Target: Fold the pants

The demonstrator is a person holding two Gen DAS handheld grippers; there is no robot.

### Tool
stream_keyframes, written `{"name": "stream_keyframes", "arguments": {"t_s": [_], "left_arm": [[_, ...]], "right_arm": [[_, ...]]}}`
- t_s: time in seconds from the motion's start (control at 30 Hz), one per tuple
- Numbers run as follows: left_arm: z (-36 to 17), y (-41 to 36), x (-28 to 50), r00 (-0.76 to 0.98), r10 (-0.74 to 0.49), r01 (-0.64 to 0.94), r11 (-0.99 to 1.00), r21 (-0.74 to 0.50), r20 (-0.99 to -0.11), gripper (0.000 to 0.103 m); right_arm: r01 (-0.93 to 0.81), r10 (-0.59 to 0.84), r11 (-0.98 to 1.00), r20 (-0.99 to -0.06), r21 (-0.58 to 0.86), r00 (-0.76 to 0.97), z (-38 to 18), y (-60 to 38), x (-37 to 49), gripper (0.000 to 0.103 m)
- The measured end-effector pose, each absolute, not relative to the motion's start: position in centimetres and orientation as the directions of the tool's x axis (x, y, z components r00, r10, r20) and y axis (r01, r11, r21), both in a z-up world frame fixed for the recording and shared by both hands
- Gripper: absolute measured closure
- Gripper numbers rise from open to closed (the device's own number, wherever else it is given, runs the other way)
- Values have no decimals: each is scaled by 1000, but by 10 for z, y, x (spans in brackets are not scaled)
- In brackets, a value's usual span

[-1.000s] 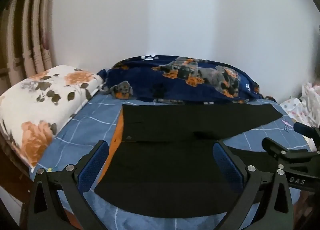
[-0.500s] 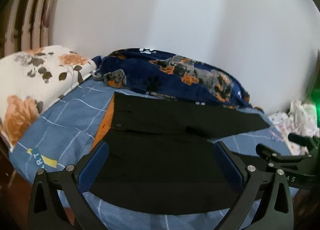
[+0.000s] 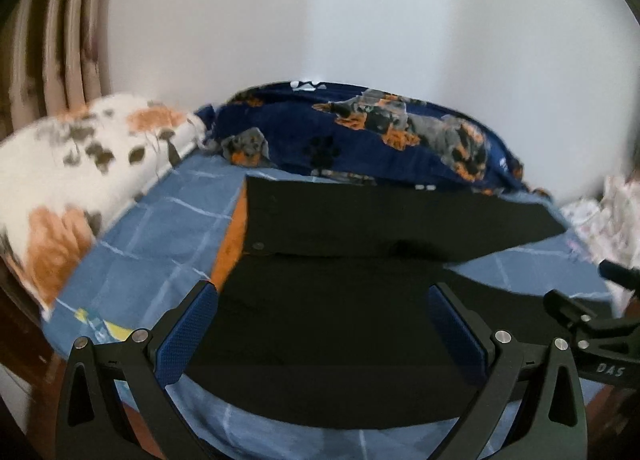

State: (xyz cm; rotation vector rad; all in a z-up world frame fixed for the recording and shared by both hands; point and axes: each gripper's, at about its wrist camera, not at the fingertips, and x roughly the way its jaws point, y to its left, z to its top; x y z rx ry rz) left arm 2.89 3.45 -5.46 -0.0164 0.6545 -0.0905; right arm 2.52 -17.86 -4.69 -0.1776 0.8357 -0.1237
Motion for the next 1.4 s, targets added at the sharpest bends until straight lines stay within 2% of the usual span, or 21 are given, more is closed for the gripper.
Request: {"name": "stream_keyframes", "arguments": {"t_s": [0.13,0.3,0.53,0.7,0.83,0.9,0.93,0.97,1.1,1.23,1.4], "left_arm": [[-48,15,29,808,-19,71,995,66,-589,0],[-46,-1,60,745,-13,61,997,49,-667,0],[-48,-32,116,736,47,58,990,132,-675,0],[-57,-22,170,705,2,60,996,63,-710,0],[-72,20,228,690,-24,52,999,15,-724,0],[-83,50,257,651,-40,44,999,-14,-758,0],[-90,67,270,630,-67,43,998,-51,-774,3],[-96,85,283,615,-91,39,996,-85,-783,10],[-121,128,322,560,-122,45,992,-117,-819,25],[-148,135,357,514,-112,110,992,-64,-851,25],[-169,128,381,509,-143,222,975,-31,-849,25]], "right_arm": [[30,-140,987,-737,-159,661,-52,-195,32,2],[7,-85,994,-744,-107,662,-61,-214,42,3],[-6,-13,1000,-747,-22,665,-71,-252,54,7],[8,-1,1000,-746,6,666,-75,-280,64,7],[9,1,1000,-750,9,662,-79,-298,69,7],[19,-5,1000,-753,10,658,-83,-308,74,7],[23,-5,1000,-756,13,655,-85,-313,77,7],[34,-9,999,-760,18,650,-89,-318,79,7],[62,-7,997,-787,39,617,-109,-329,89,7],[64,-15,998,-811,28,585,-125,-325,98,7],[68,-30,998,-827,10,562,-134,-313,108,7]]}}
